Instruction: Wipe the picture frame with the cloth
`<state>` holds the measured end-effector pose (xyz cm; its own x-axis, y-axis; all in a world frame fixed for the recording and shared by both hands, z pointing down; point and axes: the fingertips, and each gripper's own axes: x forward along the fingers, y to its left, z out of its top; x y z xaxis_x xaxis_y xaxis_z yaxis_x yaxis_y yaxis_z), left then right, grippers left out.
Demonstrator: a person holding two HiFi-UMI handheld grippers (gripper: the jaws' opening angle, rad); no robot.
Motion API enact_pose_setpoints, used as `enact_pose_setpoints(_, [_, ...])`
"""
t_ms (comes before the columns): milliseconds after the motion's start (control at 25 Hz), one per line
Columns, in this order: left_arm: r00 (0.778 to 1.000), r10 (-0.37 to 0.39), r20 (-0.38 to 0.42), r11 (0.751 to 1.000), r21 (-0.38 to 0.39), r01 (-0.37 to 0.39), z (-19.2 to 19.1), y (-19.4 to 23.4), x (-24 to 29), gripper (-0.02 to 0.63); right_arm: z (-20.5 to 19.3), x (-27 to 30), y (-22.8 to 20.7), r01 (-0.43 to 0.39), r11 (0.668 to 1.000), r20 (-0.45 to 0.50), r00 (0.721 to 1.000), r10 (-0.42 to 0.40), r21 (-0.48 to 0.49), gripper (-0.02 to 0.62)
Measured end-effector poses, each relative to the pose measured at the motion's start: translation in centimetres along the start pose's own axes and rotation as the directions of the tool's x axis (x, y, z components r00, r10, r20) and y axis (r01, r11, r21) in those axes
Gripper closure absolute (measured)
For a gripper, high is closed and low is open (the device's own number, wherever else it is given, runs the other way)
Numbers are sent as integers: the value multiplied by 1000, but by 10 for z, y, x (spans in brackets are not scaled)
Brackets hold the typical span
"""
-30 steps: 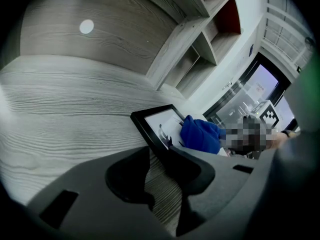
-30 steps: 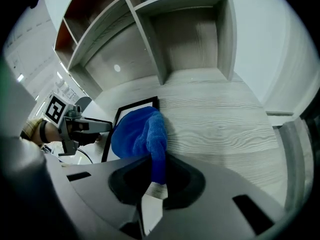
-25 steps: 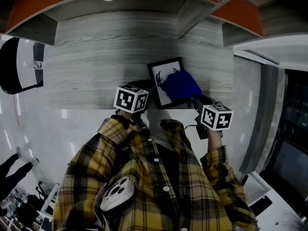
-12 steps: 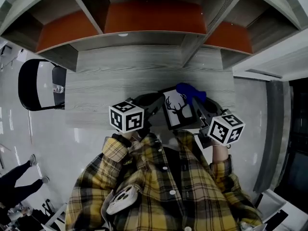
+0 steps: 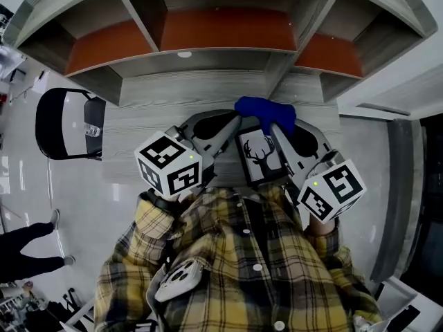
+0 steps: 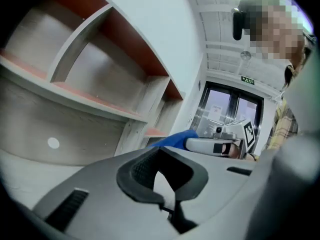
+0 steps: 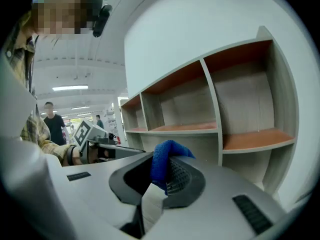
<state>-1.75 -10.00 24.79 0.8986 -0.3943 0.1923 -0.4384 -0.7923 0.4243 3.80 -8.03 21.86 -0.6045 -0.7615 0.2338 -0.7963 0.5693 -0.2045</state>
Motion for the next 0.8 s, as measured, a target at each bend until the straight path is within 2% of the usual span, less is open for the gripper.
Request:
enact_pose_setpoints(240, [1000,-24,3,999,49,24,18,-15,-10,601,7,0,12,-23,1000,17,1000,23,7,554])
enact_pose_setpoints(520, [1000,-11,-26,996,84,13,14,-15,-10,601,5,0,14,-31,1000,12,999,31,2,554])
enact_pose_setpoints(800, [1000,18,-14,993,116,-16,16,-14,-7,601,-5,3,14,-36,999,-17,999,36,-2,554])
